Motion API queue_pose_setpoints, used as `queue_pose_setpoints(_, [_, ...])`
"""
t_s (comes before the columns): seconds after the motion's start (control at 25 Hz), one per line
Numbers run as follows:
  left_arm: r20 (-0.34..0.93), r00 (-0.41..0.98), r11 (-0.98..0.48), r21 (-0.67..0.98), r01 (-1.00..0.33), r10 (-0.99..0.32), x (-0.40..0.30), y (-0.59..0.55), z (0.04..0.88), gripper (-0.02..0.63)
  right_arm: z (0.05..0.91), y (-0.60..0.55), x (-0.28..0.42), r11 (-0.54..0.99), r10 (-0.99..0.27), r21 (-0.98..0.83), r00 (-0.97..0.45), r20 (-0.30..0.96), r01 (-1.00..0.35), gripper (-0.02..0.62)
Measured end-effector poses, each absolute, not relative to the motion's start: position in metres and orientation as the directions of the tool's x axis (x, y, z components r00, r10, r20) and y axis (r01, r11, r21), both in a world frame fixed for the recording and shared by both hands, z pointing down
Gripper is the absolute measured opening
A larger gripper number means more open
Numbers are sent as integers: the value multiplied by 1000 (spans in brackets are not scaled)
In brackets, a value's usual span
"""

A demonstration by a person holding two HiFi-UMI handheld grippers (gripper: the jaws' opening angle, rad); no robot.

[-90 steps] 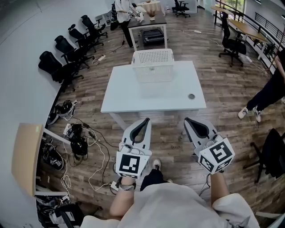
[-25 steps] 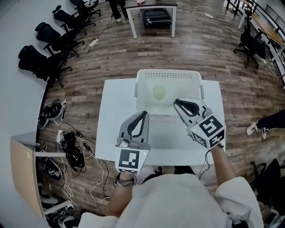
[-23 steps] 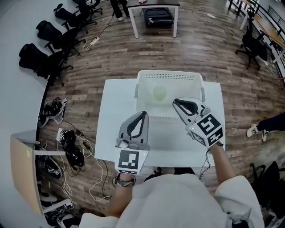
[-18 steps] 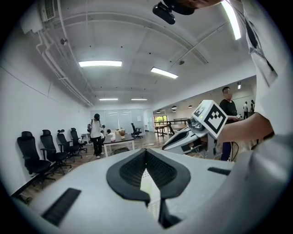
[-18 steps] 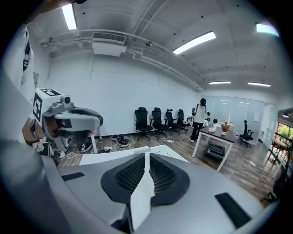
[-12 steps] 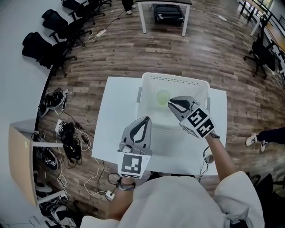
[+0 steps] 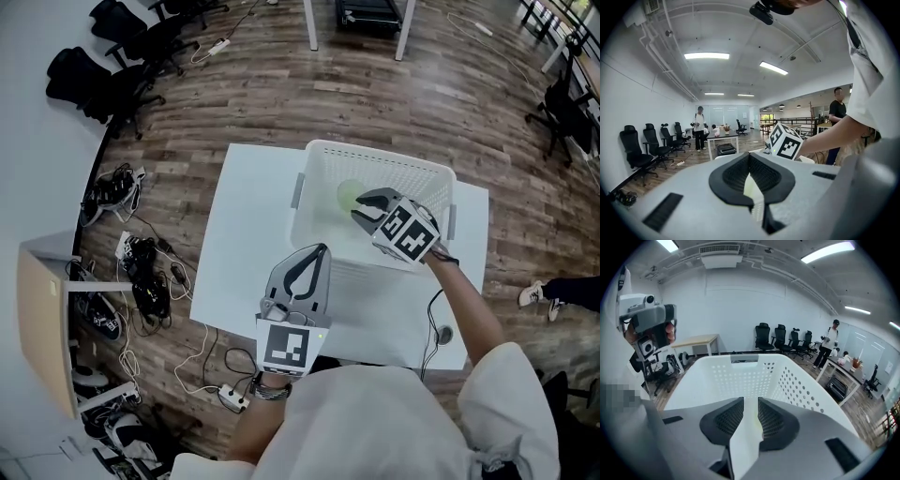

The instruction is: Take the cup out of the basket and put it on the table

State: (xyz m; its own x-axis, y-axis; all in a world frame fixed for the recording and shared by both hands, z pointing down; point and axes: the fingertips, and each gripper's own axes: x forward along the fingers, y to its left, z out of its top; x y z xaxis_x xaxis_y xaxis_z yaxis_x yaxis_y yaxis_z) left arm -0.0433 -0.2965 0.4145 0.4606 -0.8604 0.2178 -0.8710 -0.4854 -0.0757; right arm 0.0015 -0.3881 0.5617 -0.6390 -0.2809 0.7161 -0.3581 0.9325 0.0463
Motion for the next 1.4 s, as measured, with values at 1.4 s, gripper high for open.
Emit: queue_pose_setpoints(1.4, [285, 451, -479, -33, -877, -846, -48, -296, 437, 3, 680, -410, -9, 984, -177, 173, -296, 939, -40, 87])
